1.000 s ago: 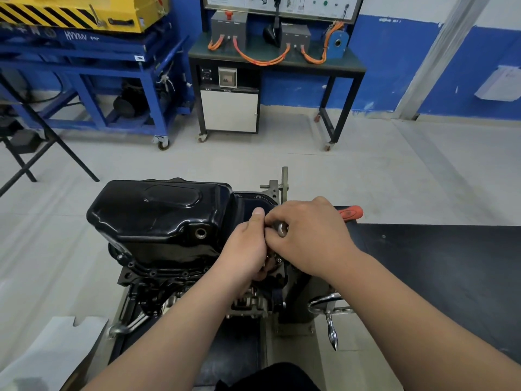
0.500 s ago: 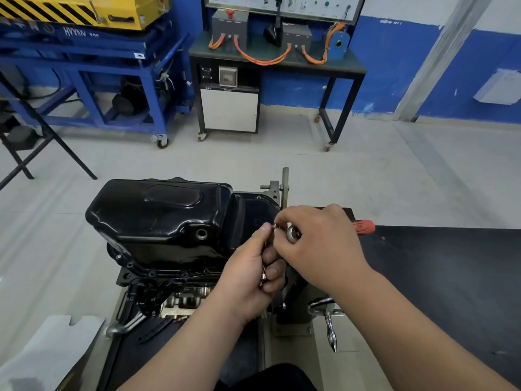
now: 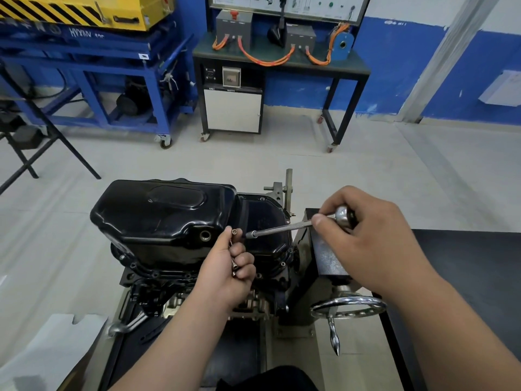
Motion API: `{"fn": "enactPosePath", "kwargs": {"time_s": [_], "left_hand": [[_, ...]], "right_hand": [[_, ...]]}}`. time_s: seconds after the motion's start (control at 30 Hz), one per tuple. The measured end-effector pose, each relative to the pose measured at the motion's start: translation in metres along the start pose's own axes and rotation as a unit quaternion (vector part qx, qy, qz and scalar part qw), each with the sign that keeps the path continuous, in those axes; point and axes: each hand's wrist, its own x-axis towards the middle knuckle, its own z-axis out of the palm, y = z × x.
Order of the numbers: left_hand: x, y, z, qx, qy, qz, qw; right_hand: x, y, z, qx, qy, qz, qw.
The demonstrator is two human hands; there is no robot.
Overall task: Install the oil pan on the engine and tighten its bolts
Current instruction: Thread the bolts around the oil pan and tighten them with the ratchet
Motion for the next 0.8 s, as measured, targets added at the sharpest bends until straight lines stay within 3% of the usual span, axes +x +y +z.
{"fn": "enactPosePath", "kwargs": {"time_s": [0.23, 0.57, 0.8], "left_hand": [[0.006, 0.0, 0.001, 0.004, 0.037, -0.002, 0.999], [0.005, -0.011, 0.002, 0.023, 0.03, -0.004, 0.999], [0.01, -0.029, -0.008, -0.003, 0.049, -0.053, 0.997]], "right_hand": [[-0.005, -0.009, -0.003, 0.039, 0.022, -0.004, 0.999], [-0.015, -0.01, -0.004, -0.025, 0.011, -0.036, 0.999], [-0.017, -0.018, -0.002, -0.135, -0.086, -0.142, 0.977]]}}
